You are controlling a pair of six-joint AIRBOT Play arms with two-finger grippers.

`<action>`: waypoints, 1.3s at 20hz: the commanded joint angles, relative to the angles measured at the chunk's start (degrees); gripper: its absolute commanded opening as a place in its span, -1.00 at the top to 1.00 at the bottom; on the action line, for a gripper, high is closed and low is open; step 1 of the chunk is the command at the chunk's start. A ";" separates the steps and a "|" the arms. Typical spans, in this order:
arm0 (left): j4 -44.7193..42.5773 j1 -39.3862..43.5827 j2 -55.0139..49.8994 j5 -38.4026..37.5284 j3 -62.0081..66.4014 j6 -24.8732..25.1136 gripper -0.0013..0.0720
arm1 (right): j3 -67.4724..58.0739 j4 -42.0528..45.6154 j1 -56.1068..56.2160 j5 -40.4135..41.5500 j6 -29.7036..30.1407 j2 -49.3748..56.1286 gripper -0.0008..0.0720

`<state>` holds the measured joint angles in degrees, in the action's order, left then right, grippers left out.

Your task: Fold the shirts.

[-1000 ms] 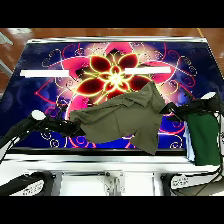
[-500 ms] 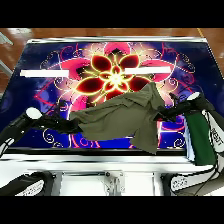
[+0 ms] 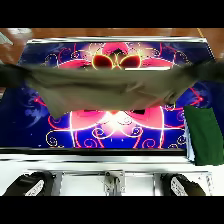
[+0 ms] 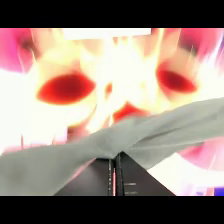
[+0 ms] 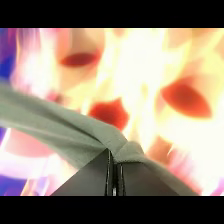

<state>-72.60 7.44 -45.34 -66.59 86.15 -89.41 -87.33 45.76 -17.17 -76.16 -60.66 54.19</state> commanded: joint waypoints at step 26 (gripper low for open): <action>-6.29 -4.66 -23.63 0.37 -12.24 -5.88 0.87 | 0.90 20.06 8.52 3.58 -18.99 26.47 0.82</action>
<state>-82.35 5.06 -60.18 -74.13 74.96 -95.29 -87.18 64.75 -11.84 -84.27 -78.28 70.02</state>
